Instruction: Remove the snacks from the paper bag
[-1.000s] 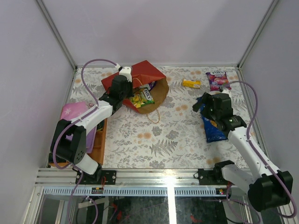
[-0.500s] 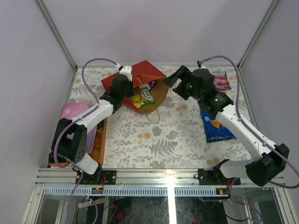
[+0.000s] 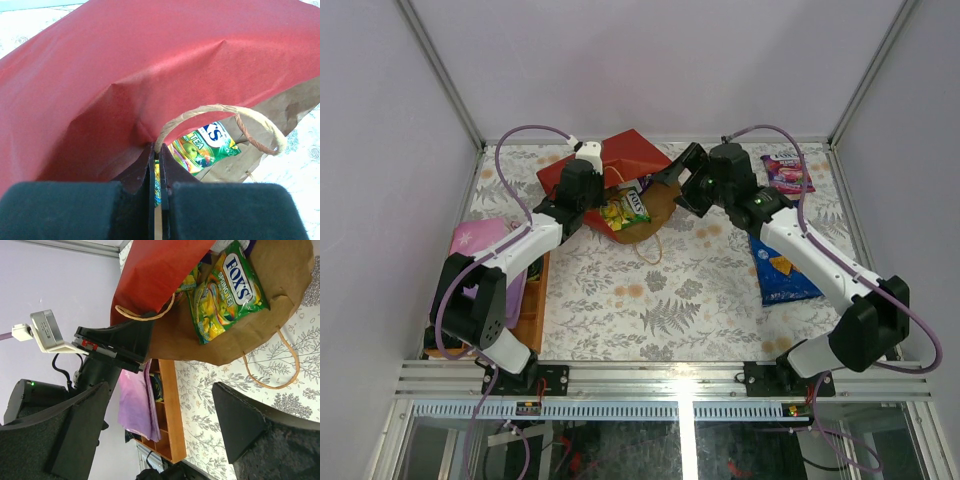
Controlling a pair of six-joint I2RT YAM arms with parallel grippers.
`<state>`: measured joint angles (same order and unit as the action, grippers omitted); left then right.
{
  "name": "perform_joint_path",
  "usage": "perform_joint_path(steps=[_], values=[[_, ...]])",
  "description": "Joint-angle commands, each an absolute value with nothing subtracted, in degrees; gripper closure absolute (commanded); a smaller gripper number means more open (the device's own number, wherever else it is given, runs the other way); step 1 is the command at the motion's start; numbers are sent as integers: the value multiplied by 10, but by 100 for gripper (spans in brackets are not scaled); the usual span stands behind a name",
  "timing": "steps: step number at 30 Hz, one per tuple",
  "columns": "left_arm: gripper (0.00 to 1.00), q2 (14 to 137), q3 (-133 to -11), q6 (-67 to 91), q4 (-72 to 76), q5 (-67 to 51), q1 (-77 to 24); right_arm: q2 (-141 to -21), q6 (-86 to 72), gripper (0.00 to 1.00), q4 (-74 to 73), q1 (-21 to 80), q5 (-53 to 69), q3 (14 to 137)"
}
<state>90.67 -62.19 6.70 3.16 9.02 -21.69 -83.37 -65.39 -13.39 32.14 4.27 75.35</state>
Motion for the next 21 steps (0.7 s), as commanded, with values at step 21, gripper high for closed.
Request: perform_joint_path(steps=[21], values=[[100, 901, -633, 59, 22, 129, -209, -852, -660, 8, -70, 342, 93, 800]])
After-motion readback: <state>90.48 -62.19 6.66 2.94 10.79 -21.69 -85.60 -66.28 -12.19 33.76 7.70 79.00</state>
